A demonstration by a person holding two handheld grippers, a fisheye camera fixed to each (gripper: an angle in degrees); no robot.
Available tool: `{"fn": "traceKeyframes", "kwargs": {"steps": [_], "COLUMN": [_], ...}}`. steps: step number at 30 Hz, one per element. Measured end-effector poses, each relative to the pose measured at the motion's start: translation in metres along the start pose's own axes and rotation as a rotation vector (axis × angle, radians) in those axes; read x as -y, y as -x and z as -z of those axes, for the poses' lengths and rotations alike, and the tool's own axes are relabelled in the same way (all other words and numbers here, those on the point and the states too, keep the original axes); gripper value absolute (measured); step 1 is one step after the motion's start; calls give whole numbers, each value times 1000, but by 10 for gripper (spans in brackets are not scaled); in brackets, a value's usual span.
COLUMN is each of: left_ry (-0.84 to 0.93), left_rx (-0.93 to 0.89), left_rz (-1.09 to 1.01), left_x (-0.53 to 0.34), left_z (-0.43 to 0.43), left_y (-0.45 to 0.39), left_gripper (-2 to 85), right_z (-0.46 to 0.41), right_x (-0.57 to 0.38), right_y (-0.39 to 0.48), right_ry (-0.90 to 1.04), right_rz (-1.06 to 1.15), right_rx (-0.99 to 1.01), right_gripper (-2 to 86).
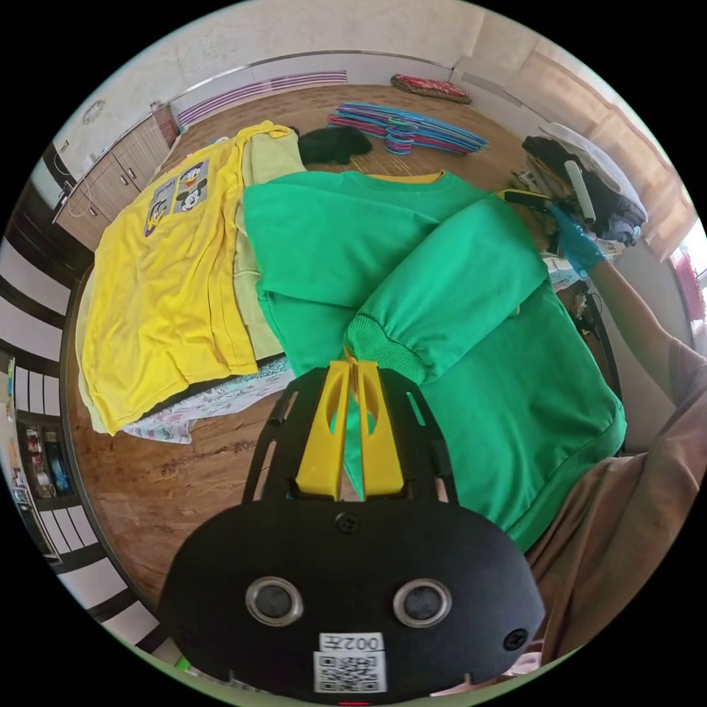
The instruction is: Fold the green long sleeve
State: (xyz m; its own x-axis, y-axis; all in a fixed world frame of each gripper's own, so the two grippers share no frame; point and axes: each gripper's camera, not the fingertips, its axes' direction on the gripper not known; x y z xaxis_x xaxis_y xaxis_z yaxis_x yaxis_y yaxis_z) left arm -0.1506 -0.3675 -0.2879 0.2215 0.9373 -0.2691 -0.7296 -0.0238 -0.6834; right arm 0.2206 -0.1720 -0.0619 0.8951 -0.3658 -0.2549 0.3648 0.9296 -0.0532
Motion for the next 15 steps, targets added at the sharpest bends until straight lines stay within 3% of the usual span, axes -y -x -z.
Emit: {"fn": "traceKeyframes", "kwargs": {"steps": [6,11,15], "left_ry": [-25,5,4], "left_rx": [35,2,-10], "left_rz": [-3,-2,19], "left_x": [1,5,9], "left_z": [6,-11,-23], "left_y": [-2,-1,2], "left_gripper": [-10,-13,-15], "right_z": [9,24,18], "right_x": [-7,-17,-25], "right_y": [7,12,21], "right_ry": [-72,-87,-23], "right_rz": [-7,-17,-18], "right_rx": [-126,16,-2], "right_gripper": [0,85,98]}}
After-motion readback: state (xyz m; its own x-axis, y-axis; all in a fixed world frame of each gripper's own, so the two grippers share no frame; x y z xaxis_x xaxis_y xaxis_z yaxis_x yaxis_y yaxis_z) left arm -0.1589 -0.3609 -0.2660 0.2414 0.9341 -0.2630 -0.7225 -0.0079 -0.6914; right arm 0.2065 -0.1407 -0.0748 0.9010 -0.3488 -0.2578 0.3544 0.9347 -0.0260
